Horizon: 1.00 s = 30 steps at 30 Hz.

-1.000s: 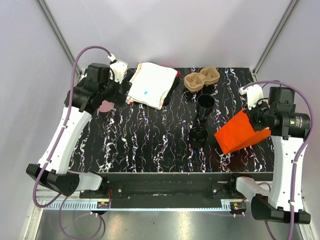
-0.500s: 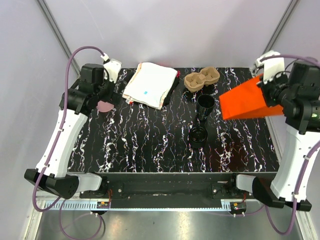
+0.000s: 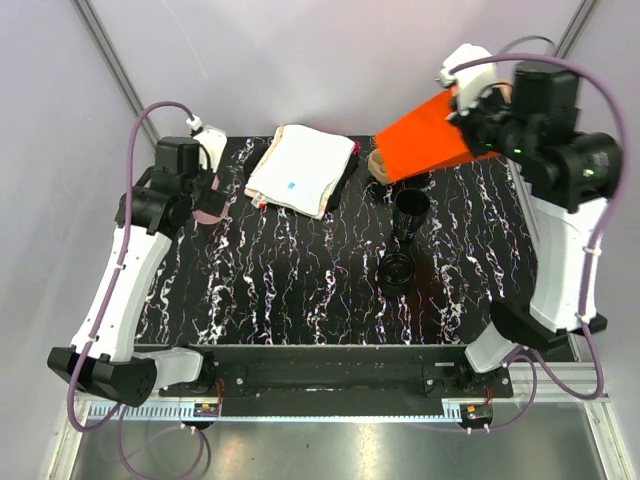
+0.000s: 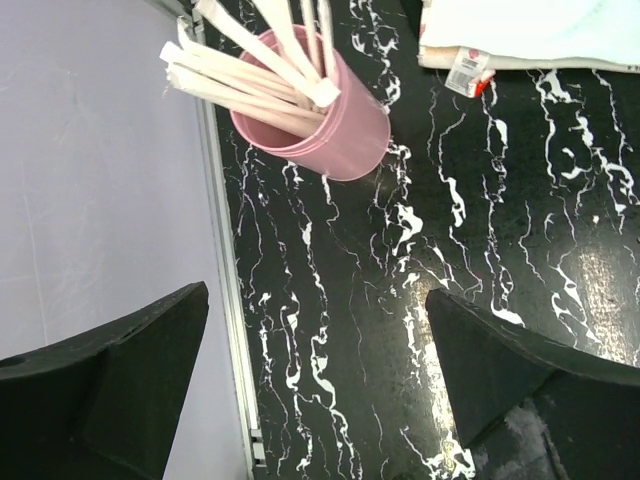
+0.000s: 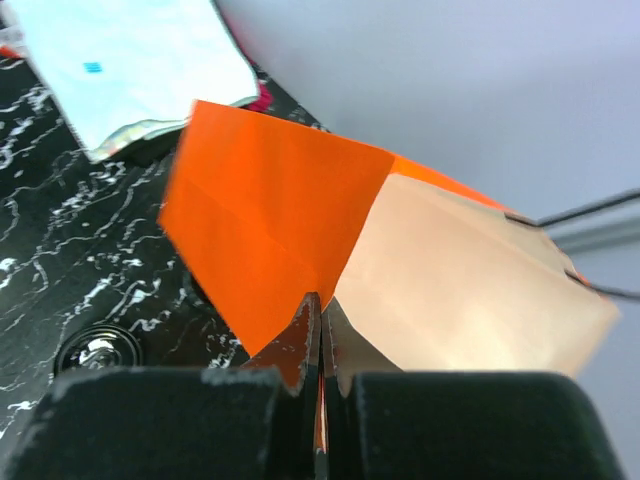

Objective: Pack the takeout coffee

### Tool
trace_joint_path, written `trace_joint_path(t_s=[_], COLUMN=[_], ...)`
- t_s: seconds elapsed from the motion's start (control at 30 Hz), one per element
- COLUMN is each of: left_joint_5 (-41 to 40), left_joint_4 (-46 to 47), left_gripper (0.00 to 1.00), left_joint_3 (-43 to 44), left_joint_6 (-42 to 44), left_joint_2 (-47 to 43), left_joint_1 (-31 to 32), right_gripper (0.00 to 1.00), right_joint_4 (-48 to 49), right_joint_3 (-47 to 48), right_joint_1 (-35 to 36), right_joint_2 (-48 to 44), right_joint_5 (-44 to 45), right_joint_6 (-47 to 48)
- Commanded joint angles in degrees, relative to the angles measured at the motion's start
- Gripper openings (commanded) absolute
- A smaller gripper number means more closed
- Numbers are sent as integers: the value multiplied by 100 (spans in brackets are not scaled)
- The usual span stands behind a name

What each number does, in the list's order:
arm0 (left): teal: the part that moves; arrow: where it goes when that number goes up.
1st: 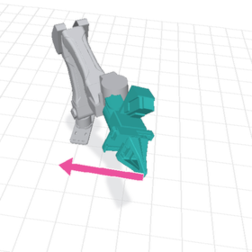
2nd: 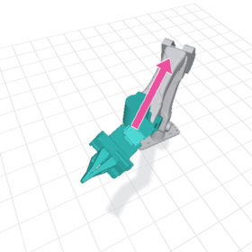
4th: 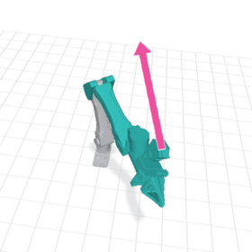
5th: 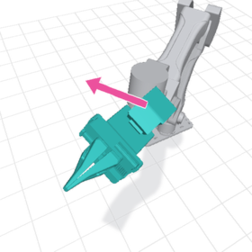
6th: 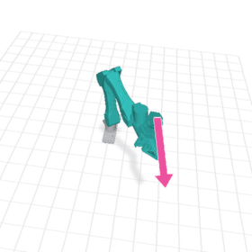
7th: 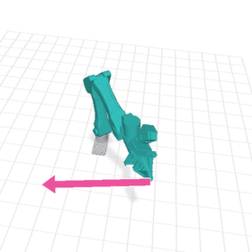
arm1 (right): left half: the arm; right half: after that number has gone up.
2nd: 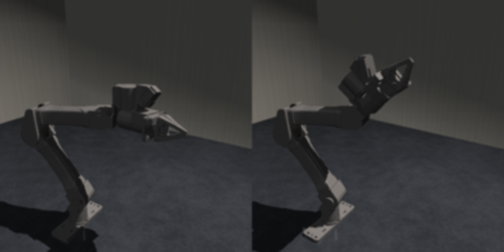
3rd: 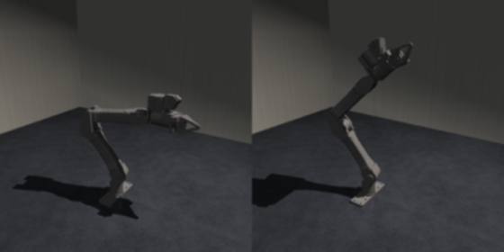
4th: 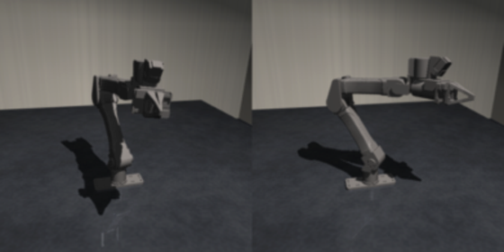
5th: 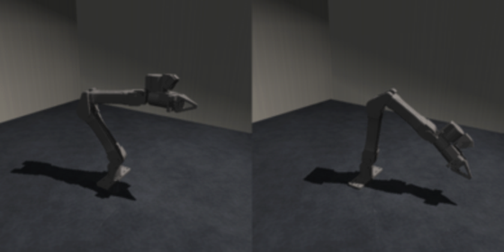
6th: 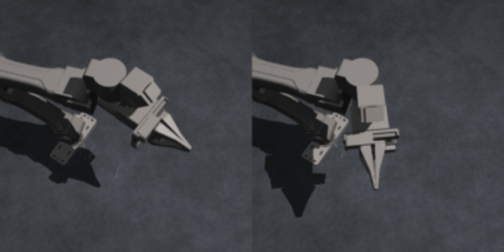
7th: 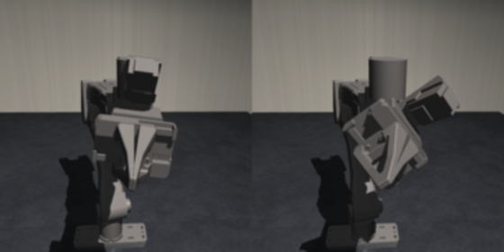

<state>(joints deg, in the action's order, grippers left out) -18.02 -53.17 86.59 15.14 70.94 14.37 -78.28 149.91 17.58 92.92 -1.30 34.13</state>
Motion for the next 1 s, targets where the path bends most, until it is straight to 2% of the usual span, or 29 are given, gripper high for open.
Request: trace_joint_path(t_s=[0.0, 0.13, 0.27, 0.77, 0.97], left_joint_5=[141, 220, 264, 308, 439], left_joint_4=[281, 272, 219, 272, 377], left_gripper=[99, 99, 99, 99, 99], left_joint_3=[104, 253, 350, 218, 87], left_joint_6=[25, -2, -11, -54, -107], left_joint_2=[-265, -343, -440, -792, -801], left_joint_1=[-337, -646, -848, -1428, -2059], right_gripper=[0, 0, 0, 0, 4], right_joint_4=[-1208, -1076, -812, -311, -319], right_joint_3=[267, 303, -5, -287, 74], right_joint_1=[780, 1824, 2502, 4112, 4543], right_joint_2=[375, 770, 1060, 2554, 3214], right_joint_5=[692, 763, 859, 1211, 1246], right_joint_6=[-99, -21, 32, -126, -170])
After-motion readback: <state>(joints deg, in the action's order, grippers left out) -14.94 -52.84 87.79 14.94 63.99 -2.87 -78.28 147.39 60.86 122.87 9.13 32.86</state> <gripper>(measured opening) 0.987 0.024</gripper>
